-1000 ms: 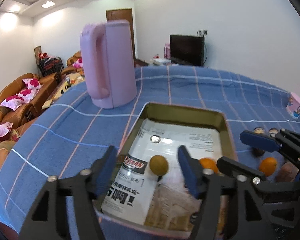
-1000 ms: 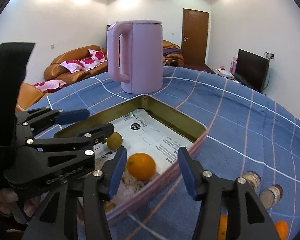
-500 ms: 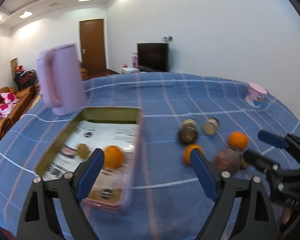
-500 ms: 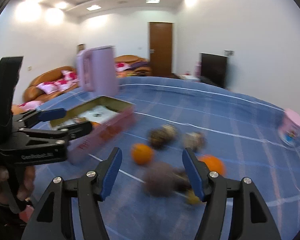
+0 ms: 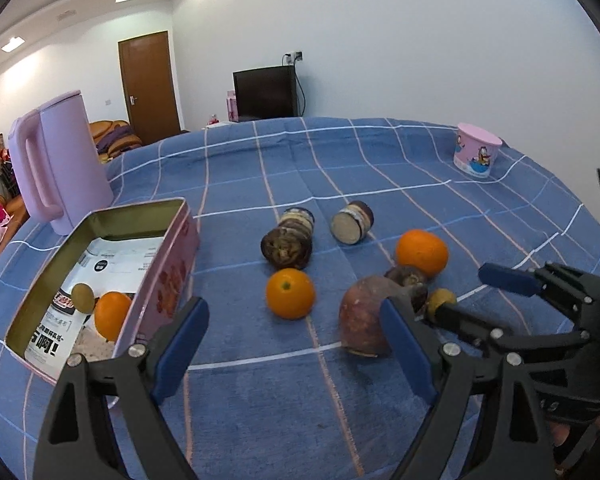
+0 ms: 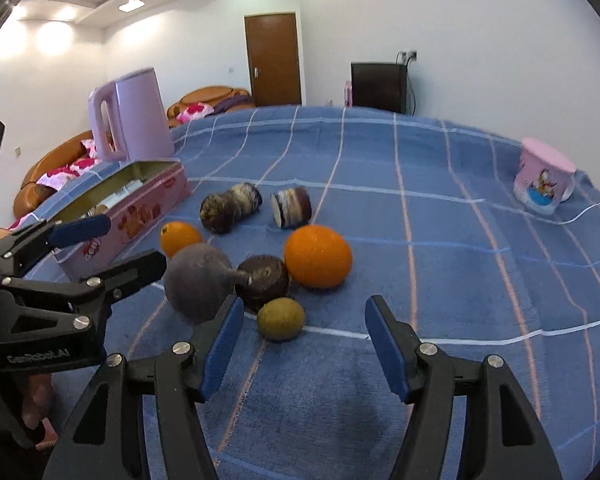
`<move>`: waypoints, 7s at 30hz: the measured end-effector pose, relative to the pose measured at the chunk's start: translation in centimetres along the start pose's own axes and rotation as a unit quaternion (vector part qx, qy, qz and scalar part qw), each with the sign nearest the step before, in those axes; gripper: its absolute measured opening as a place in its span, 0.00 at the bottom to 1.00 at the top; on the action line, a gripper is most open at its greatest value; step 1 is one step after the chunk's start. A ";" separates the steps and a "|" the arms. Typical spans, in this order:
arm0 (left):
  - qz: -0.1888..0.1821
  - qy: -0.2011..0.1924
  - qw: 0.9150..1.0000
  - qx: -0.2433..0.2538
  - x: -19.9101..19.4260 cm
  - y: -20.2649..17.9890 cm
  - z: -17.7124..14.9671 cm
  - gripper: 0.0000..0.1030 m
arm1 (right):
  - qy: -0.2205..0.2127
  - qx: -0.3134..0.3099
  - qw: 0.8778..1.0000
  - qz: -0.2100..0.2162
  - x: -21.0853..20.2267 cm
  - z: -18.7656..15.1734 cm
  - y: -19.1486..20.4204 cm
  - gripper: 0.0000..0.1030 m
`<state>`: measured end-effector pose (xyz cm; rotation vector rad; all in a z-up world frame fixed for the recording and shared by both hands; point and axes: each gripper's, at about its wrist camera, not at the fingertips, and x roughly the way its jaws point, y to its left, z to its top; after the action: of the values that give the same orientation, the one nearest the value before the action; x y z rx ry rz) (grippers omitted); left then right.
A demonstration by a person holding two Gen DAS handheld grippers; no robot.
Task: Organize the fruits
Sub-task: 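Move both open tools back to the fruit pile, then close the right tool on a small yellow-green citrus, then close the left tool on the dark purple round fruit, then lift the purple fruit in the left tool while the right tool carries its citrus to the tin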
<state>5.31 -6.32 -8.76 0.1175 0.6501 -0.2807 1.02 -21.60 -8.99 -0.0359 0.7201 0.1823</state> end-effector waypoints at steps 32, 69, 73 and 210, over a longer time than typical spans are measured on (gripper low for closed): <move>-0.036 0.043 0.998 0.037 1.7 -3.7 0.3 0.84 | -0.008 0.023 0.999 -0.025 -0.9 -0.8 -1.9 0.29; -0.031 -0.006 0.999 0.022 0.8 -3.2 0.2 0.48 | -0.072 -0.024 0.997 -0.016 -2.9 -1.4 -0.2 0.29; -0.031 -0.017 0.999 0.016 0.4 -2.9 0.1 0.48 | -0.080 -0.027 0.996 -0.016 -3.2 -1.5 -0.1 0.29; 0.178 -0.045 0.974 -0.136 -3.3 17.6 -1.4 0.48 | -0.089 -0.138 0.975 0.151 3.8 10.9 16.3 0.29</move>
<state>7.11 11.51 -7.52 -0.0415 0.5591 0.1495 8.05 -3.93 -2.81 -0.1741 0.5146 0.5695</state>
